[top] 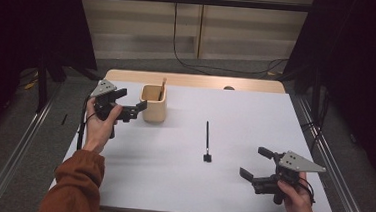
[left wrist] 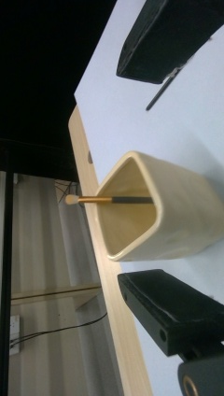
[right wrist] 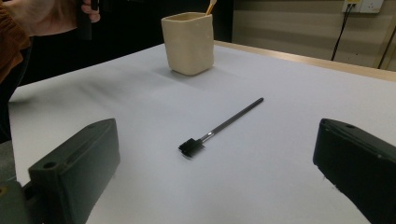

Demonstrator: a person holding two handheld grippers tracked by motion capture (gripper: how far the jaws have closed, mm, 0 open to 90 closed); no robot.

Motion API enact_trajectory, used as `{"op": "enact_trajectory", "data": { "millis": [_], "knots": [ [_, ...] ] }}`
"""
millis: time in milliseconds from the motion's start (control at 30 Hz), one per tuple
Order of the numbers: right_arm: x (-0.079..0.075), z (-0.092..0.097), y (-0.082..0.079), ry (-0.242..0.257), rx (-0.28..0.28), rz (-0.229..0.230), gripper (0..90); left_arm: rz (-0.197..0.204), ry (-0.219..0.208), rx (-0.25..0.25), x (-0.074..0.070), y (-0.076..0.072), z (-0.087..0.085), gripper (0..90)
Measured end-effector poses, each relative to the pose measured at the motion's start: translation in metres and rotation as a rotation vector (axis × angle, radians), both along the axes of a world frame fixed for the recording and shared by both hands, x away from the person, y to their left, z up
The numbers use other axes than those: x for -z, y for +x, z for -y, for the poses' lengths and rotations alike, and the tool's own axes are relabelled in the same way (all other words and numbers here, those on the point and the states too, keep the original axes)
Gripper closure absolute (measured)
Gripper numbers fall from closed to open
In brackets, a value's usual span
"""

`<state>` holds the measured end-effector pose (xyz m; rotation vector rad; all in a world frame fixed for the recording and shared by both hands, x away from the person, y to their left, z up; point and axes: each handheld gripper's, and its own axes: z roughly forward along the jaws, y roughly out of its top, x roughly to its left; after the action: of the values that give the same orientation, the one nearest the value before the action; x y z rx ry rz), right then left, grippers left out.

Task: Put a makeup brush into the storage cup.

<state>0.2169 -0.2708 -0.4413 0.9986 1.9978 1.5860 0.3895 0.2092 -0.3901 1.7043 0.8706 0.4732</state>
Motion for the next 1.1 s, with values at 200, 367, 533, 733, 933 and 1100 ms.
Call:
{"op": "enact_trajectory", "data": {
  "millis": [200,367,533,733,933,1100],
  "knots": [
    [0.000,0.000,0.000,-0.002,0.001,0.000,0.0,0.003,-0.019,0.023,0.005,-0.020,0.000,3.7],
    [0.000,0.000,0.000,-0.003,-0.001,-0.002,0.0,0.002,-0.036,0.030,0.008,-0.034,-0.005,3.8],
    [0.000,0.000,0.001,-0.004,0.002,-0.002,0.0,0.002,-0.014,0.025,0.009,-0.047,-0.006,4.2],
    [0.000,0.000,0.000,-0.002,0.000,0.002,0.0,0.014,-0.023,0.034,0.011,-0.061,-0.007,3.9],
    [0.000,0.000,0.001,-0.001,-0.001,0.000,0.1,0.041,-0.023,0.041,0.012,-0.075,-0.005,4.3],
    [0.000,0.000,0.000,0.001,0.001,0.000,0.1,0.036,-0.040,0.035,0.019,-0.087,-0.007,4.0]
  ]
}}
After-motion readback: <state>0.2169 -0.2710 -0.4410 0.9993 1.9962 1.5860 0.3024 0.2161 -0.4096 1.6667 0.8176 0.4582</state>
